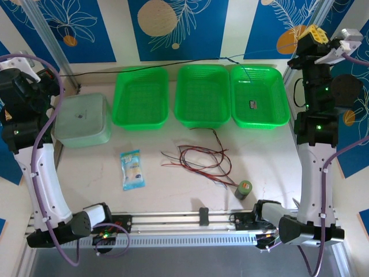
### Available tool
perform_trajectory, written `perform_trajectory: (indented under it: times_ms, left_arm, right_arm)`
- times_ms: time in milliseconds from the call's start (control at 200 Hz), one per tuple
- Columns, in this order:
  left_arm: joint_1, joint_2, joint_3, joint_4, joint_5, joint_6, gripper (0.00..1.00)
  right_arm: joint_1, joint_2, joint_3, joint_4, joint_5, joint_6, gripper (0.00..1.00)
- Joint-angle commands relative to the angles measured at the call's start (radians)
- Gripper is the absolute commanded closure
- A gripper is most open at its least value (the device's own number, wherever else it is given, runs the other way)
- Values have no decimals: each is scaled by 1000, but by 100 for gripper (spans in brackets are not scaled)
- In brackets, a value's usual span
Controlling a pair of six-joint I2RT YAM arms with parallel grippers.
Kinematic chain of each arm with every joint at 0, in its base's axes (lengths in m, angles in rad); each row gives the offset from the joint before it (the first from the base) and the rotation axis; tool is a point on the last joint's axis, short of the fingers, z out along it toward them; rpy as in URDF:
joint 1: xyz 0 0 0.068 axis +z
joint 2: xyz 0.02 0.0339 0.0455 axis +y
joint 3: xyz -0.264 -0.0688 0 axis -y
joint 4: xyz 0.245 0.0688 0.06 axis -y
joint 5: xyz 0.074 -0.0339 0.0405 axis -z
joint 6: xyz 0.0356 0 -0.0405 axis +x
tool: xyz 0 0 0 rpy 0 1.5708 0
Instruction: Untangle the cables
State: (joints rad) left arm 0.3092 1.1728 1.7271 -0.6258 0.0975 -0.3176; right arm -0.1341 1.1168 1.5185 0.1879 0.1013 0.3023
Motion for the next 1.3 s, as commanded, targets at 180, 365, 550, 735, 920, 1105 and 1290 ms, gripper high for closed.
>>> perform_trajectory:
  times_ms: [180,365,550,735,920,1105,1290]
  left_arm:
    - [120,29,75,-31,71,-12,100]
    - [174,38,68,-15,172,-48,100]
    - [199,31,60,-9,176,-52,100]
    - [271,58,17,64,294,-146,100]
    - [274,58,1,80,326,-172,100]
    - [250,33,-67,190,429,-261,100]
    - [204,8,-53,196,436,-259,100]
  right_arm:
    - [-23,5,29,1,23,-1,100]
    - [-28,2,21,-5,23,-2,100]
    - [-47,8,20,-10,31,6,100]
    - [-78,8,8,-5,18,54,100]
    - [-114,2,-6,-8,24,50,100]
    - [-130,23,10,-37,-101,117,100]
    - [-85,63,48,-91,-142,110,100]
